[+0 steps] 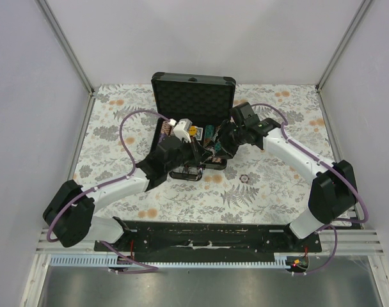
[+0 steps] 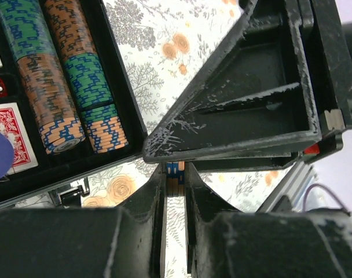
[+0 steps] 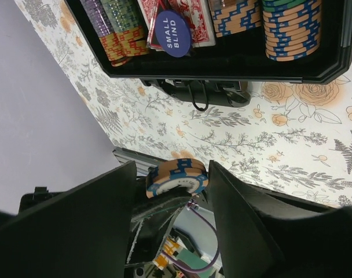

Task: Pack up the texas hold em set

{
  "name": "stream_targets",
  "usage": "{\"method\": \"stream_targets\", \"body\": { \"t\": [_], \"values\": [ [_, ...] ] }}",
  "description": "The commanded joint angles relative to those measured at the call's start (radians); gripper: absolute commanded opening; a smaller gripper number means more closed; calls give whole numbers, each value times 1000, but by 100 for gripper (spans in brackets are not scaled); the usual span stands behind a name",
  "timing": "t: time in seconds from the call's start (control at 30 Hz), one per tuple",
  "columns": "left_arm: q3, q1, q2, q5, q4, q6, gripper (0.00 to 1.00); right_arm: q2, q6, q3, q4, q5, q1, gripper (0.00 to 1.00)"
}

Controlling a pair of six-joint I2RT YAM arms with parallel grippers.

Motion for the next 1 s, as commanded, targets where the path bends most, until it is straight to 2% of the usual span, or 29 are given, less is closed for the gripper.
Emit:
{"method": "stream_targets", "body": {
  "t": [0.0,0.17,0.3,0.4,0.53,0.7,0.8,0.97],
  "values": [
    [96,-7,8,105,-120,284,2,-45,-40,6,-24,43,-16,64],
    [155,-5,8,104,-352,554,2,-111,-109,-9,-75,94,-76,71],
    [189,-4,22,96,-431,736,2,-156,-202,-16,-153,181,-120,72],
    [229,4,65,189,-490,920,2,-183,-277,-28,-214,249,-159,72],
    [271,5,131,206,-520,1085,2,-228,-345,-61,-265,301,-209,72],
    [339,31,212,214,-543,1198,2,-257,-376,-103,-287,313,-242,71],
    [408,38,272,228,-616,1295,2,-263,-377,-129,-288,313,-248,71],
    [505,59,347,260,-699,1364,2,-262,-377,-154,-288,307,-252,71]
  ]
}}
